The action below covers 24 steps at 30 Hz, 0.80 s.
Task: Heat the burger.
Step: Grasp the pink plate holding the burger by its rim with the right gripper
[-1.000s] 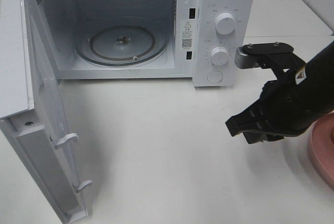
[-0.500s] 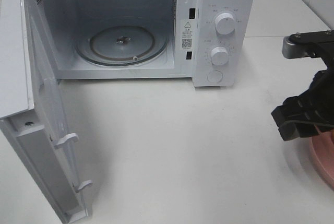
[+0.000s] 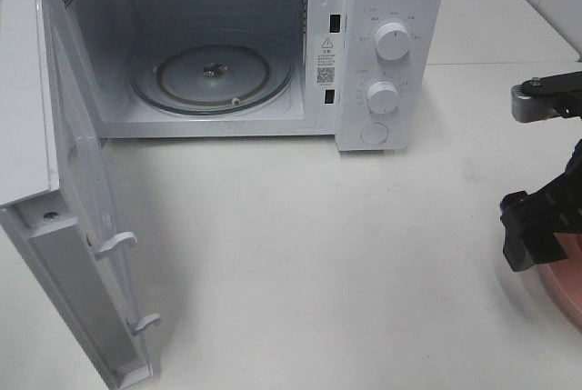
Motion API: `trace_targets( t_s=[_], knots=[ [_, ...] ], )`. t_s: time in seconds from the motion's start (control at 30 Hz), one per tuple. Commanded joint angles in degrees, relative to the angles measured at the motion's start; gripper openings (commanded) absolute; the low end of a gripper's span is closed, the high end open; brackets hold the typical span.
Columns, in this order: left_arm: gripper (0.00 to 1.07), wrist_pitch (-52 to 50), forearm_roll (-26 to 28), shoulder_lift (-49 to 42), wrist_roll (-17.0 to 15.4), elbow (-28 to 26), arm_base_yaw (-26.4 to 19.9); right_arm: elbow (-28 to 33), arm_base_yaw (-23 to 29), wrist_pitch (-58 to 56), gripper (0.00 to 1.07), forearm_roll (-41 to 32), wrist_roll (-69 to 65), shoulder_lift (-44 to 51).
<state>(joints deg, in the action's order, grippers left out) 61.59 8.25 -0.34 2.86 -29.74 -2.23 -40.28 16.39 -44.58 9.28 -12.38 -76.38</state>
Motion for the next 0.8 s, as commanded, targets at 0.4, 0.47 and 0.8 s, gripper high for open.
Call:
trace_targets(
  t_s=[0.4,0.47,0.8],
  knots=[
    [0.98,-0.3,0.3,-0.8,-0.1,0.1,0.2,0.0,-3.2,4.6,0.97,0.8,-0.7,-8.8],
    [0.98,-0.3,0.3,-0.8,-0.1,0.1,0.2,0.0,-4.3,5.0,0.96,1.1,-0.5,-9.6],
    [0.98,-0.3,0.3,-0.8,-0.1,0.1,0.2,0.0,-5.0,7.4,0.95,1.5,-0.1,-14.7]
  ],
)
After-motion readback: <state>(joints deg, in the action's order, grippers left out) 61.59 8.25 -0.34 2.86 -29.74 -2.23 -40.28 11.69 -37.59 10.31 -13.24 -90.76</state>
